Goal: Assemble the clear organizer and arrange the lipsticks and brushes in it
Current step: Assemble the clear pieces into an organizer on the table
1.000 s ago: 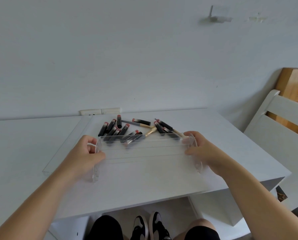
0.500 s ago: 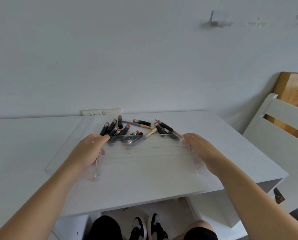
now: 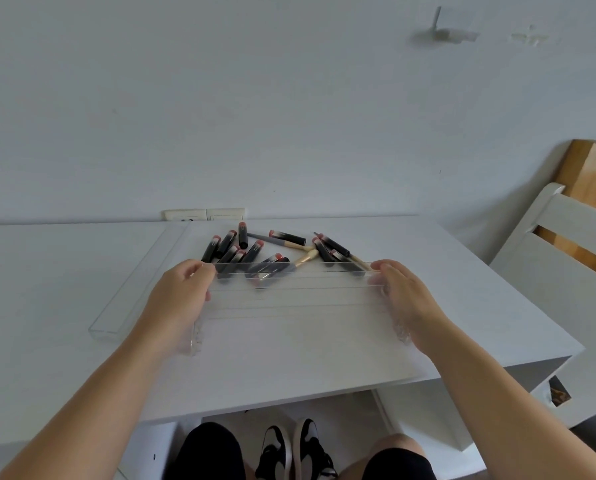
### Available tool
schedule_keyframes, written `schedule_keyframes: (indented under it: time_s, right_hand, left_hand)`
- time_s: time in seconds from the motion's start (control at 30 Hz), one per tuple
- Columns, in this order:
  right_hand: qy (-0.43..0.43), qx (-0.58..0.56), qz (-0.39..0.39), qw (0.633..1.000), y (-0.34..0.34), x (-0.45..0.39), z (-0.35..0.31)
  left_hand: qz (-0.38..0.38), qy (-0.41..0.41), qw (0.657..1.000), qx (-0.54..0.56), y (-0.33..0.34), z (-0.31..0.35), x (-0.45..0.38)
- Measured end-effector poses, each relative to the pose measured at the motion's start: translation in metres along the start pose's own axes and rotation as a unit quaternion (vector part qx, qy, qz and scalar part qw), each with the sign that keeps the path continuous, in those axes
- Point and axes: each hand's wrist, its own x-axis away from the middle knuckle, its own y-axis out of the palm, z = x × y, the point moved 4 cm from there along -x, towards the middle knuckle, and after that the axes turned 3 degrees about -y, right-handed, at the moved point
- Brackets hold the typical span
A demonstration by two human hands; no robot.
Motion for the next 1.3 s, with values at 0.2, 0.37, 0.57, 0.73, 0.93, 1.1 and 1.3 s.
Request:
schedule_keyframes:
  time_s: [0.2, 0.37, 0.57, 0.73, 0.93, 1.1, 1.3]
  right_hand:
    - [-0.016, 0.007, 0.011, 1.0, 0.005, -0.002, -0.005]
    - [-0.033, 0.005, 0.02, 0.999, 0.01, -0.007, -0.007]
    - [-0.028, 0.005, 0.025, 0.999, 0.017, -0.009, -0.01]
    - [-0.019, -0.002, 0.019, 1.0, 0.019, -0.009, -0.013]
    - [-0.026, -0.004, 0.007, 1.0, 0.017, -0.012, -0.014]
    - [-0.024, -0.069, -0.004, 0.997, -0.001, -0.015, -0.008]
    - [-0.064, -0.09, -0.044, 0.993, -0.002, -0.004, -0.002]
  left_hand:
    - [0.082, 0.089, 0.982, -0.144, -0.019, 0.013, 0.0]
    - [0.157, 0.102, 0.924, -0.334, -0.057, 0.014, -0.032]
    - [0.071, -0.024, 0.89, -0.449, -0.06, -0.016, -0.051]
    - [0.064, -0.012, 0.923, -0.38, -0.072, -0.015, -0.057]
    - [0.088, 0.138, 0.956, -0.245, -0.082, 0.021, -0.039]
    - [-0.05, 0.348, 0.917, -0.186, -0.043, 0.069, 0.015]
    - [-0.166, 0.37, 0.888, -0.215, 0.01, 0.056, 0.038]
